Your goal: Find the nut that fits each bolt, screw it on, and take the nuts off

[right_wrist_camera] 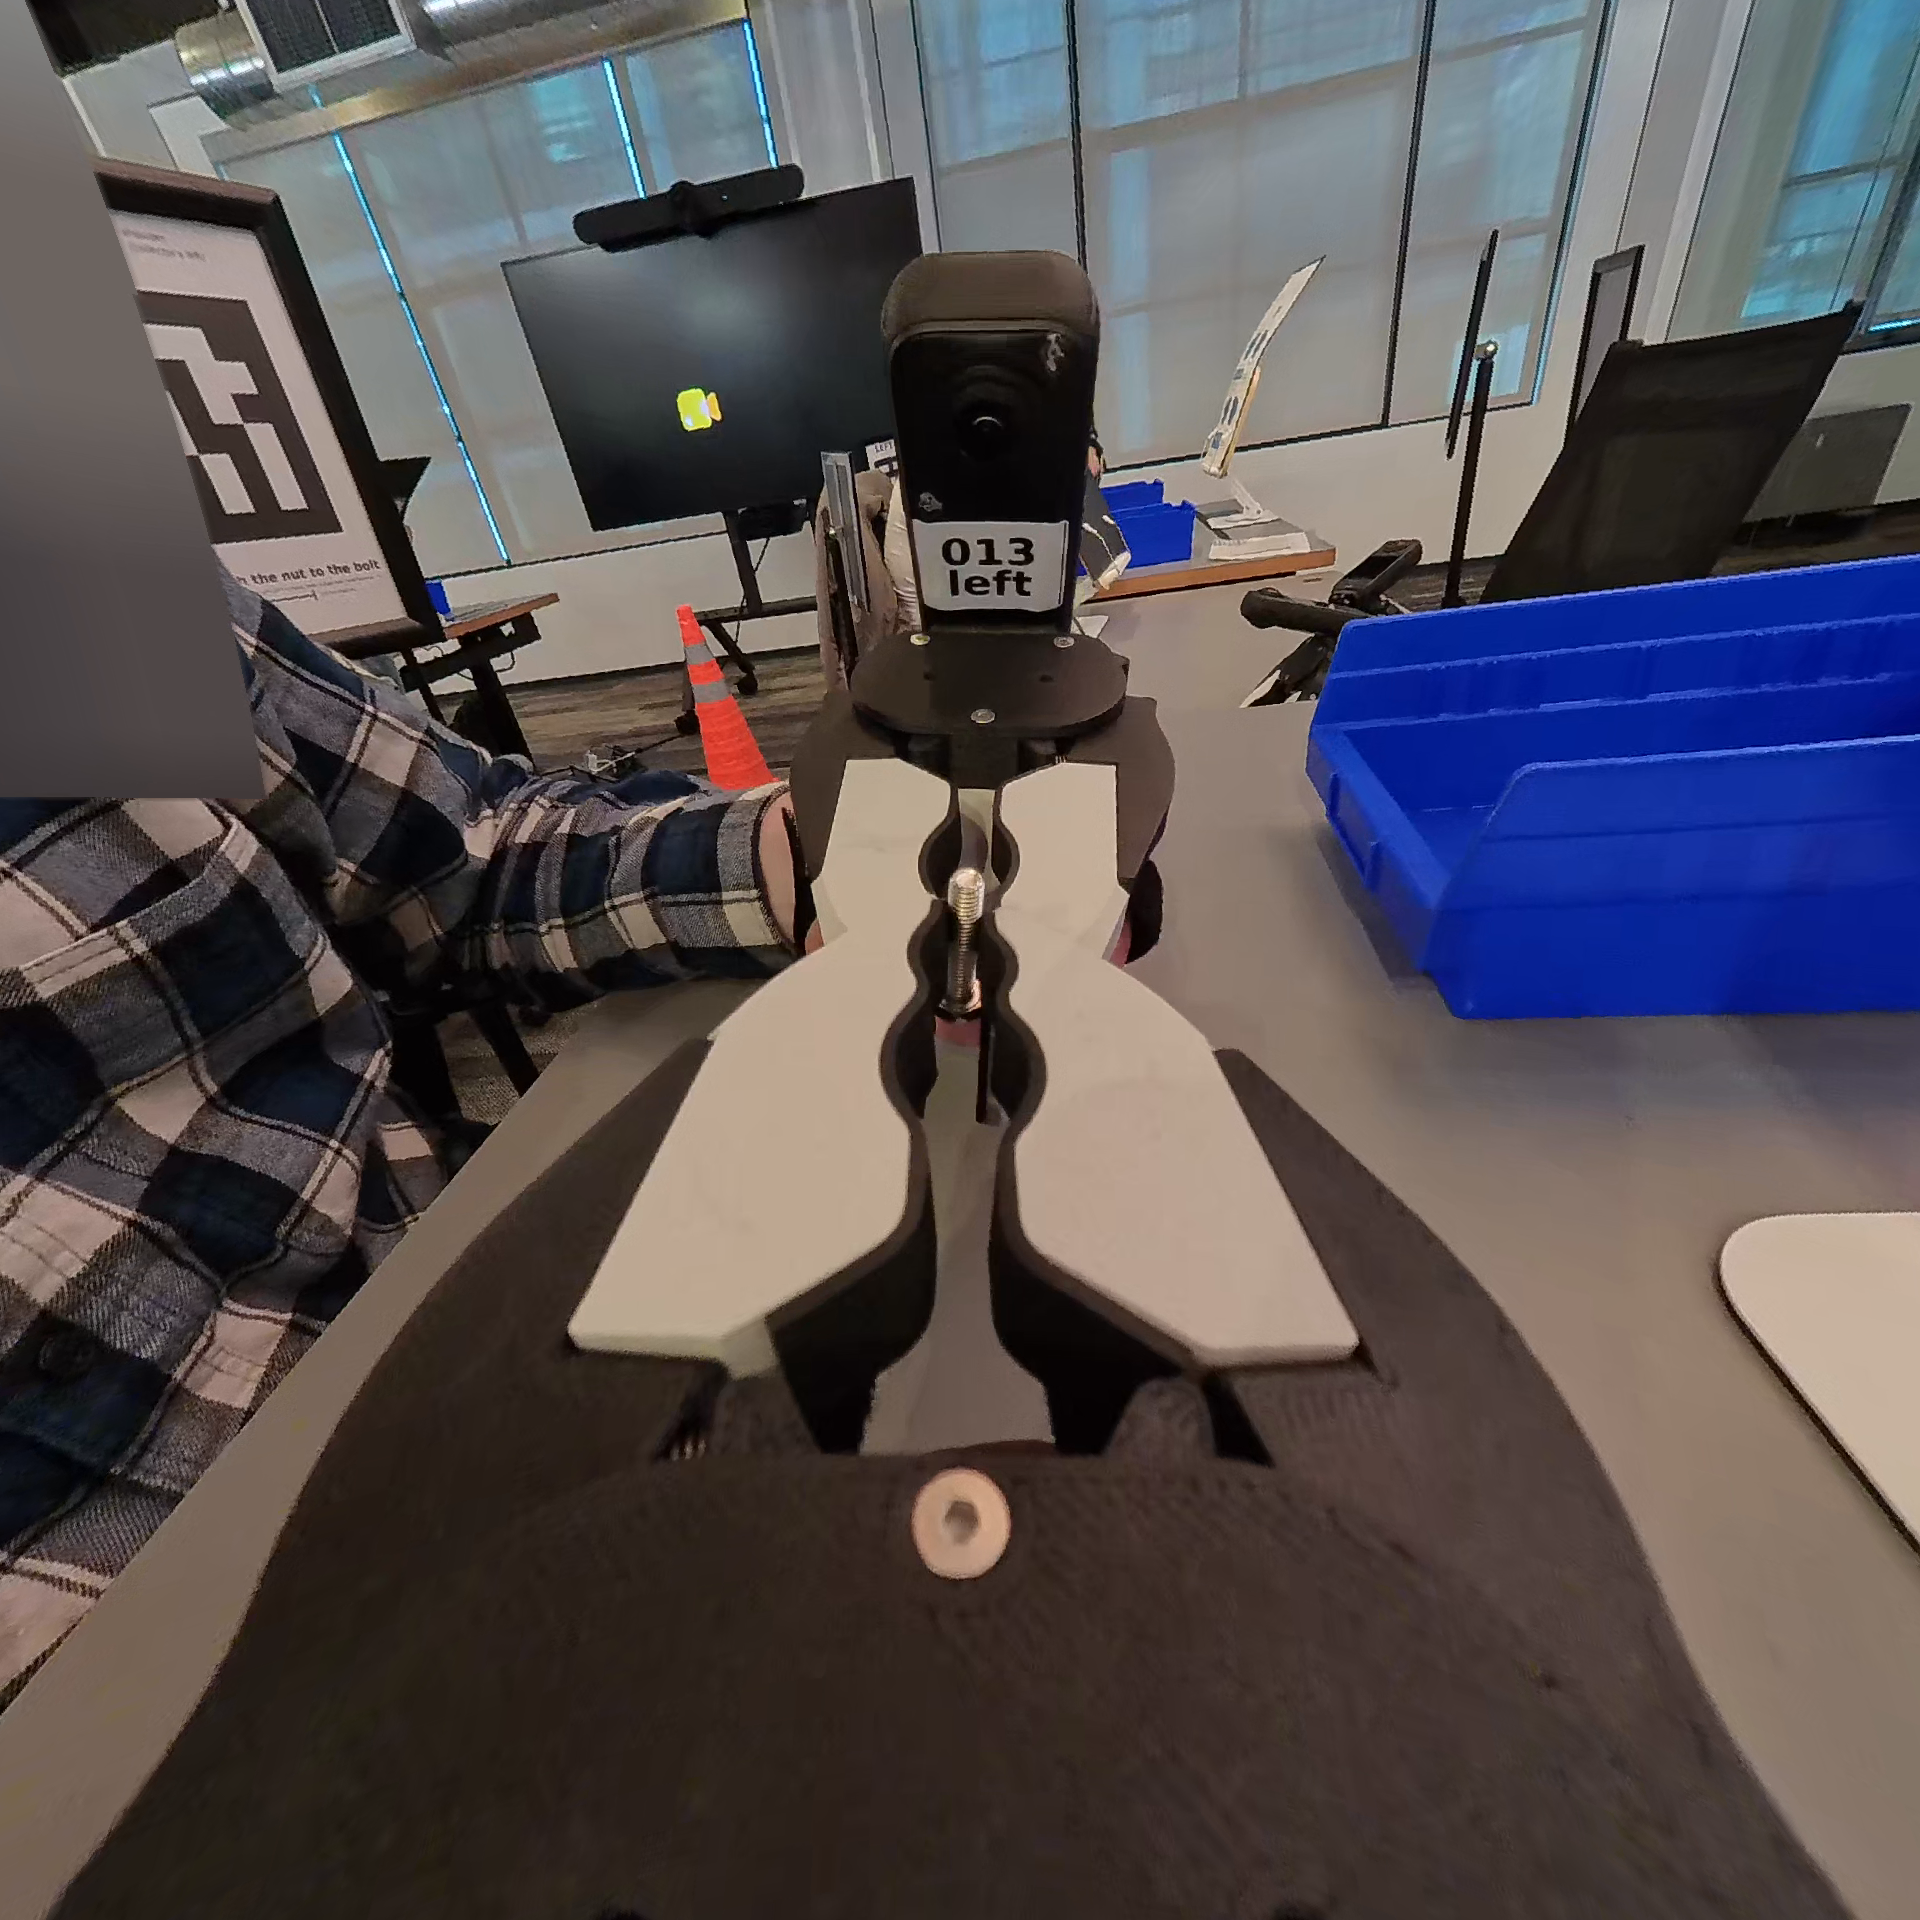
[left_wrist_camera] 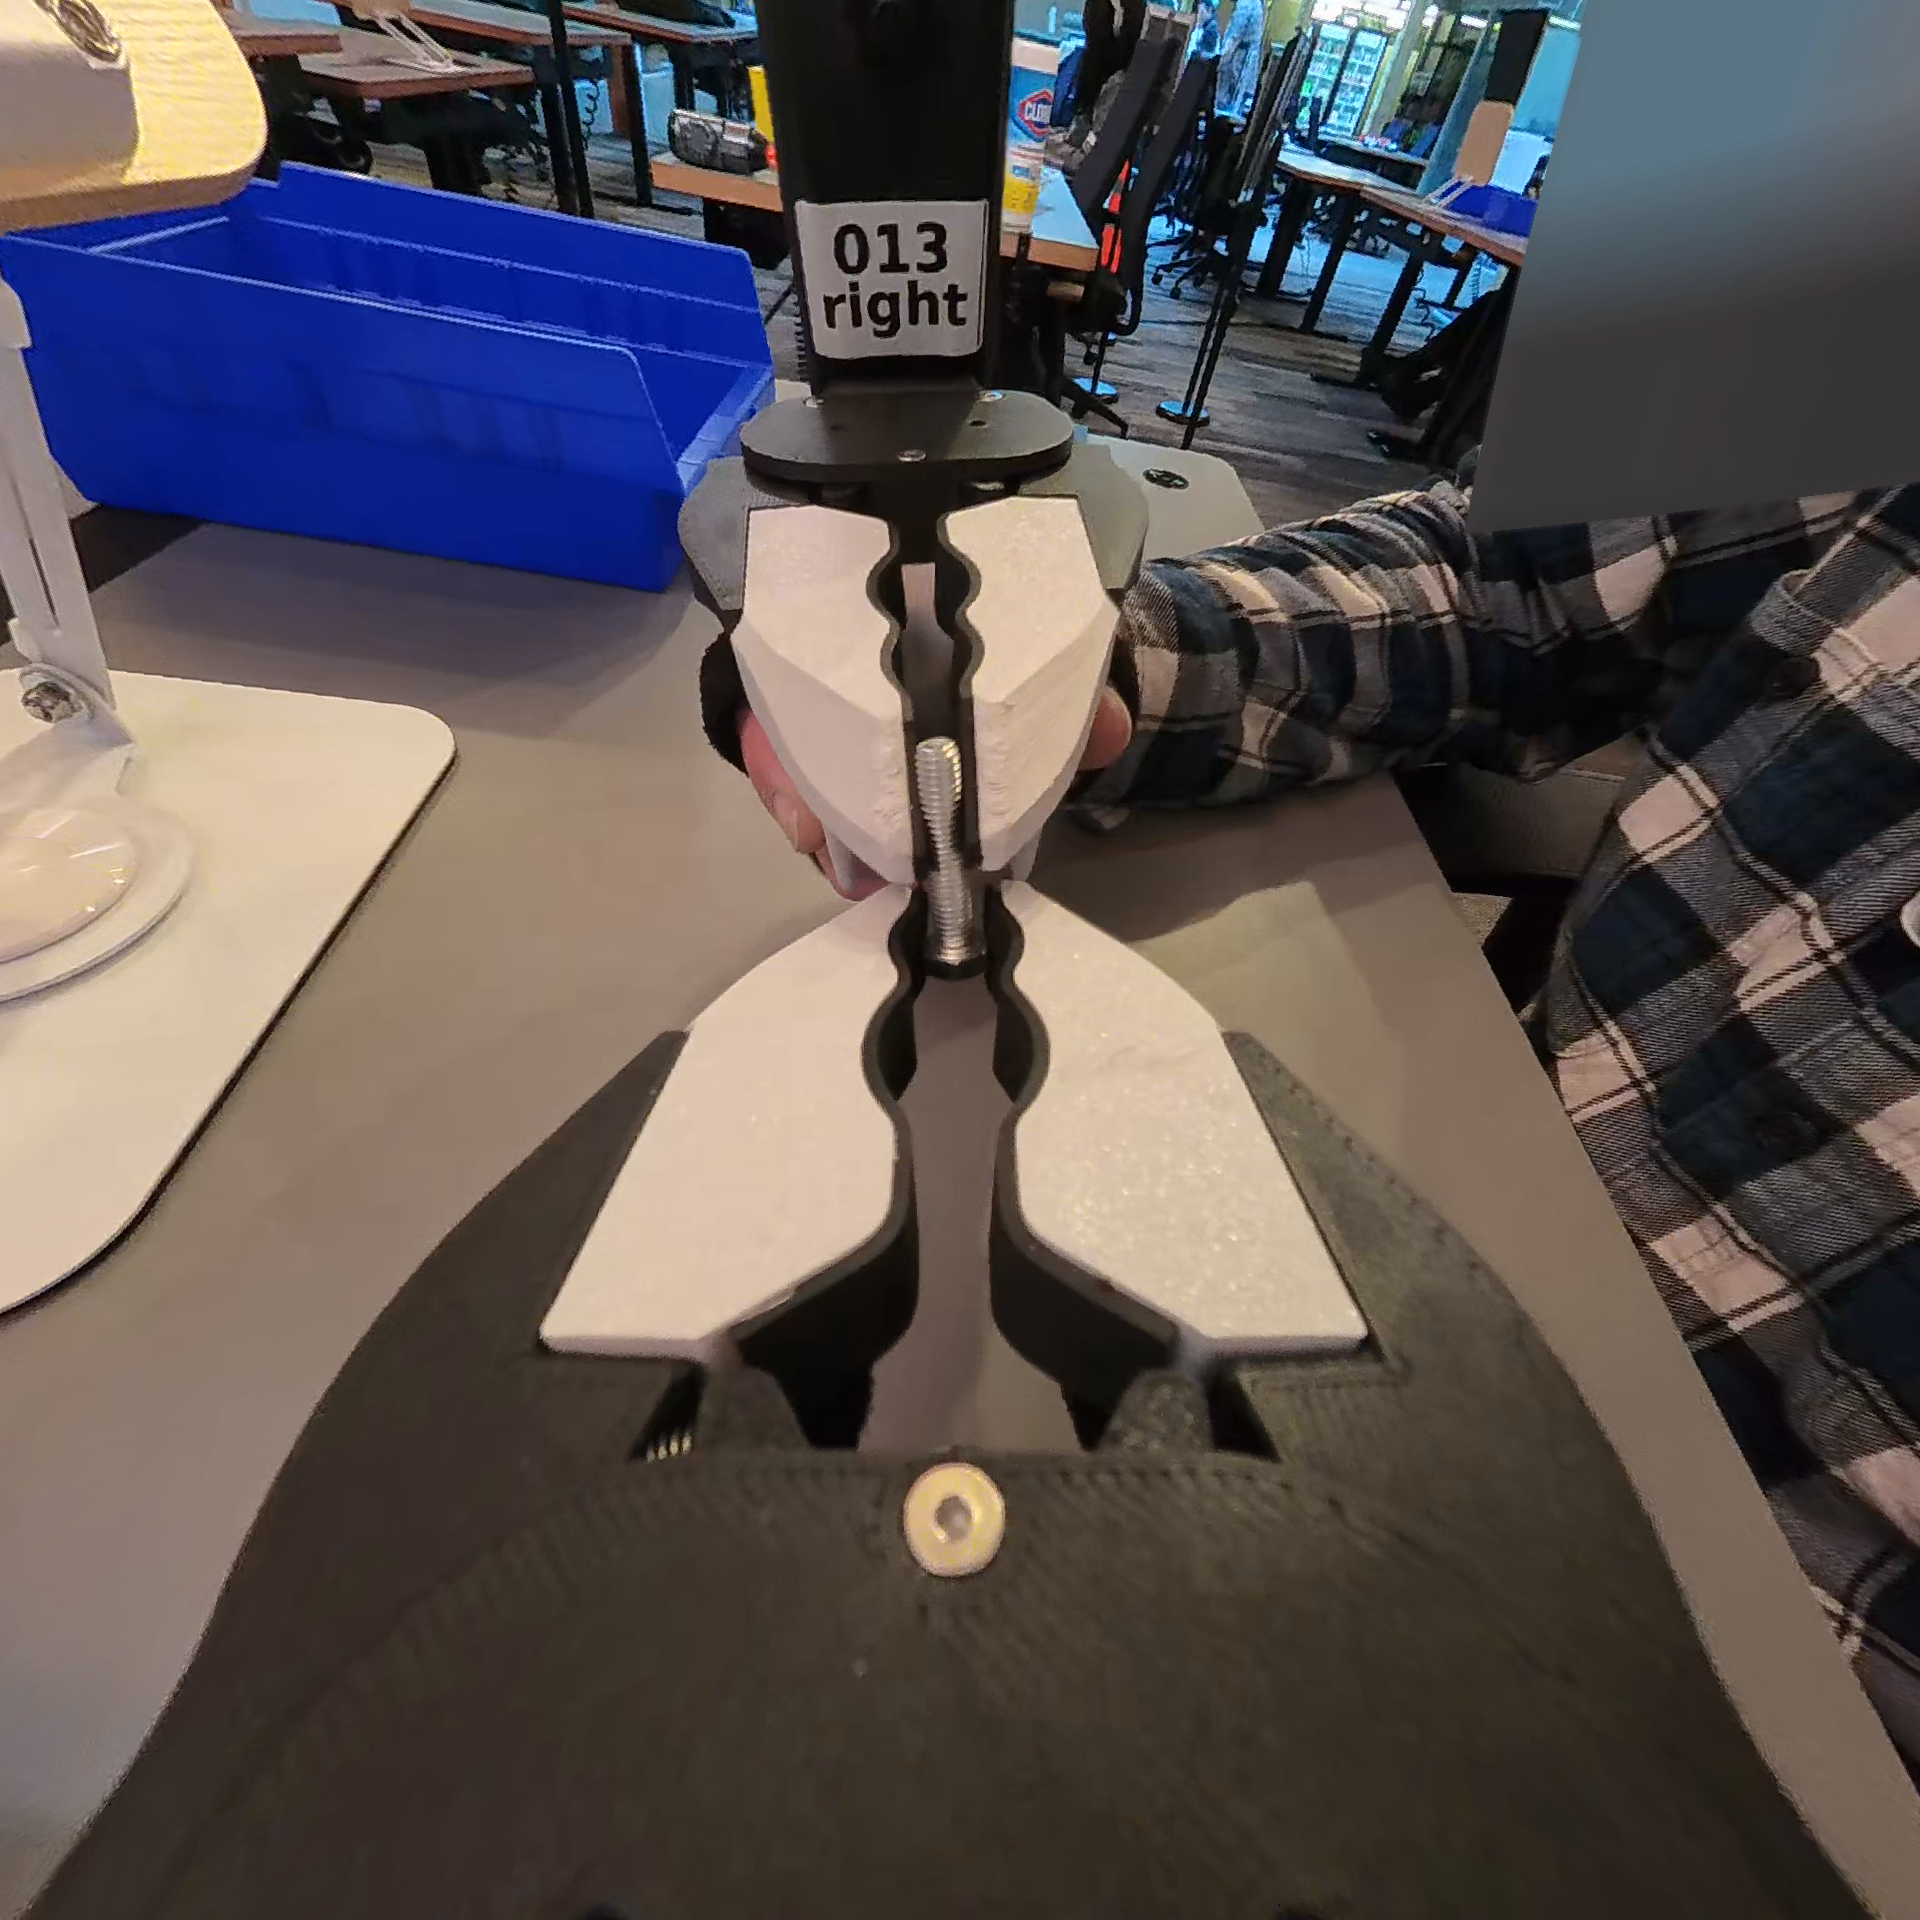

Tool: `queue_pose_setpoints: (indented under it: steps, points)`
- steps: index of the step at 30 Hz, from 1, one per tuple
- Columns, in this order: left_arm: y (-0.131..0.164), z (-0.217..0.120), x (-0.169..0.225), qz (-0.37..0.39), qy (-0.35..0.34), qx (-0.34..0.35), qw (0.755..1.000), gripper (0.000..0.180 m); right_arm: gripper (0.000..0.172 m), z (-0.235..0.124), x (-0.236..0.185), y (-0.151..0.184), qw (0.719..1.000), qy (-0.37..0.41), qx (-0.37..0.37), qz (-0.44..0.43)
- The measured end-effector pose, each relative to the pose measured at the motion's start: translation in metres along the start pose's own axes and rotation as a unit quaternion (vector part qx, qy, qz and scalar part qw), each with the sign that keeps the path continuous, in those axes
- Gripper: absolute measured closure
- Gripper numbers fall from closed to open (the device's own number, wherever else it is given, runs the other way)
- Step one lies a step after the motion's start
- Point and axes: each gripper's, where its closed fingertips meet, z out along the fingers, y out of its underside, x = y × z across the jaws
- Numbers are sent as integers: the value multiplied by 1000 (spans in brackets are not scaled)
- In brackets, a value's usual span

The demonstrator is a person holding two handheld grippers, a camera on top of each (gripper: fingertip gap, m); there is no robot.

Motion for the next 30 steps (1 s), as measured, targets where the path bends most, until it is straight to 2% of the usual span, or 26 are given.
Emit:
queue_pose_setpoints:
  steps: [3, 4, 5, 7, 9, 12, 14, 15, 17, 18, 21, 30]
  points:
    - [-2, -2, -3, 7, -14, 4, 1000, 171, 162, 0, 2, -3, 1000, 8, 8, -1]
    - [-2, -4, -3, 11, -15, 0, 1000, 171, 137, 0, 3, -5, 1000, 14, 13, 2]
    - [0, -9, -7, 21, -29, -11, 999, 171, 123, -1, 7, -7, 1000, 26, 15, 8]
    - [5, -26, -18, 40, -58, -34, 997, 171, 129, -4, 12, -3, 999, 38, 0, 4]
    - [4, -50, -31, 36, -80, -21, 996, 171, 133, -6, 18, 9, 998, 46, -33, -1]
    - [2, -79, -47, 26, -116, 6, 993, 171, 139, -1, 33, 51, 984, 68, -158, -42]
    - [2, -87, -51, 28, -130, 11, 991, 171, 135, 6, 36, 78, 971, 56, -229, -46]
    - [5, -89, -54, 30, -137, 5, 990, 171, 132, 10, 38, 87, 964, 53, -257, -50]
    - [11, -92, -57, 34, -148, -10, 988, 171, 144, 16, 45, 99, 950, 54, -297, -77]
    - [12, -94, -59, 34, -155, -11, 987, 171, 144, 19, 47, 105, 944, 47, -318, -77]
    - [12, -98, -61, 32, -155, -5, 987, 171, 155, 26, 45, 116, 931, 15, -354, -90]
    - [18, -88, -58, 42, -143, -29, 988, 171, 157, 30, 45, 128, 909, -37, -399, -112]
